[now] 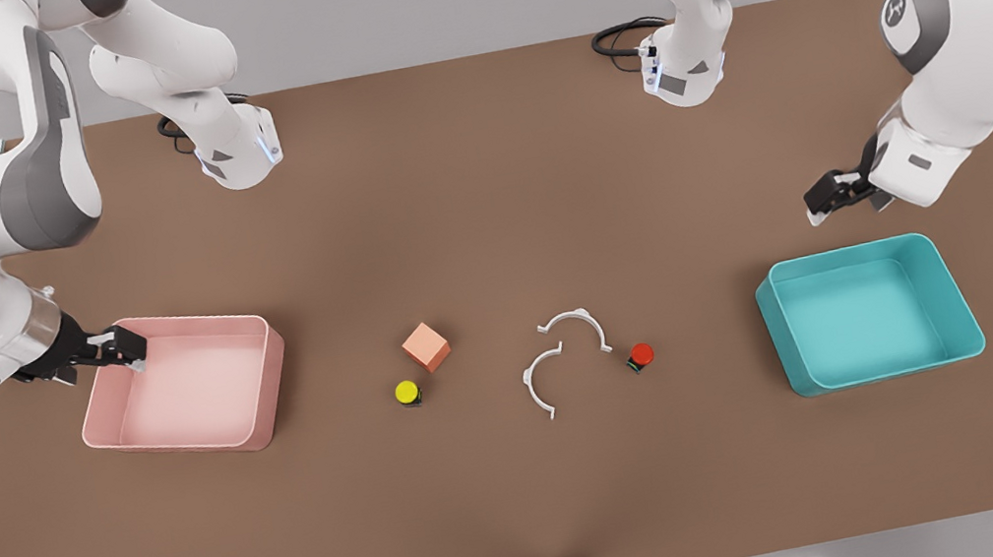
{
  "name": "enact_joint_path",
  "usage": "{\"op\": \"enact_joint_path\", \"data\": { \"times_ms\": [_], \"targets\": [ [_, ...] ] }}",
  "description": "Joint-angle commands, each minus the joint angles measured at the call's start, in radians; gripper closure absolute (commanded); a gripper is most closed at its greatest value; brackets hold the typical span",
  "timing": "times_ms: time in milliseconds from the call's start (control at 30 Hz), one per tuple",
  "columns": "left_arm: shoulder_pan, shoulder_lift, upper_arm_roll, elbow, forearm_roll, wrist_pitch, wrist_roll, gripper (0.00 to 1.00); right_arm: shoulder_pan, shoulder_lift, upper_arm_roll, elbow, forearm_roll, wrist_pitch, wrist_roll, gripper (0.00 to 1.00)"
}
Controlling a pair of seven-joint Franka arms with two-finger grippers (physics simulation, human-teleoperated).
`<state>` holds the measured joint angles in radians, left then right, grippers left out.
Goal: Place the red button in the blue storage box with the left arm, and place the yellow button in the pink storage box with the right arm
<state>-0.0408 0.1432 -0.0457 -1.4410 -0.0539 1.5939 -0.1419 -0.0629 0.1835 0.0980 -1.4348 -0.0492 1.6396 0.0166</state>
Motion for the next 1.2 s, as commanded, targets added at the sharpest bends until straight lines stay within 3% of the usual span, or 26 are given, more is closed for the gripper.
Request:
{"op": "enact_joint_path", "data": {
  "times_ms": [0, 100, 167, 233, 300, 400, 500, 600, 833, 1133, 1167],
  "targets": [
    [-0.001, 0.002, 0.0, 0.001, 0.0, 0.009, 0.087, 0.0, 0.0, -0.001, 0.0, 0.001, 0.002, 0.0, -0.035, 0.0],
    [-0.182, 0.11, -0.006, 0.005, 0.003, 0.075, 0.001, 0.0, 0.006, -0.001, 0.035, 0.002, 0.002, 0.009, -0.023, 0.0],
    [-0.241, 0.197, -0.006, 0.004, 0.002, 0.185, -0.16, 0.0, 0.1, 0.05, 0.048, 0.005, -0.011, 0.045, 0.057, 0.0],
    [-0.277, 0.306, -0.006, 0.004, 0.0, 0.36, -0.177, 0.0, 0.232, 0.192, 0.048, 0.14, -0.078, 0.062, 0.244, 0.0],
    [-0.295, 0.372, -0.006, -0.007, -0.001, 0.512, -0.173, 0.0, 0.279, 0.428, 0.069, 0.388, -0.075, 0.081, 0.362, 0.0],
    [-0.317, 0.433, -0.005, -0.026, -0.001, 0.589, -0.169, 0.0, 0.433, 0.625, 0.043, 0.494, -0.078, 0.203, 0.779, 0.0],
    [-0.323, 0.464, -0.005, -0.039, 0.0, 0.6, -0.171, 0.0, 0.502, 0.616, 0.054, 0.292, -0.098, 0.315, 0.988, 0.0],
    [-0.317, 0.51, -0.003, -0.053, -0.001, 0.601, -0.174, 0.0, 0.468, 0.619, 0.055, 0.214, -0.093, 0.39, 0.993, 0.0],
    [-0.318, 0.572, 0.0, -0.09, -0.001, 0.6, -0.176, 0.0, 0.397, 0.634, 0.055, 0.103, 0.057, 0.575, 0.994, 0.0],
    [-0.321, 0.641, 0.0, -0.045, 0.005, 0.601, -0.169, 0.0, 0.413, 0.608, 0.055, 0.028, 0.052, 0.58, 1.08, 0.0],
    [-0.323, 0.641, 0.0, -0.045, 0.005, 0.6, -0.169, 0.04, 0.407, 0.605, 0.057, 0.01, 0.052, 0.58, 1.125, 0.0]
  ]
}}
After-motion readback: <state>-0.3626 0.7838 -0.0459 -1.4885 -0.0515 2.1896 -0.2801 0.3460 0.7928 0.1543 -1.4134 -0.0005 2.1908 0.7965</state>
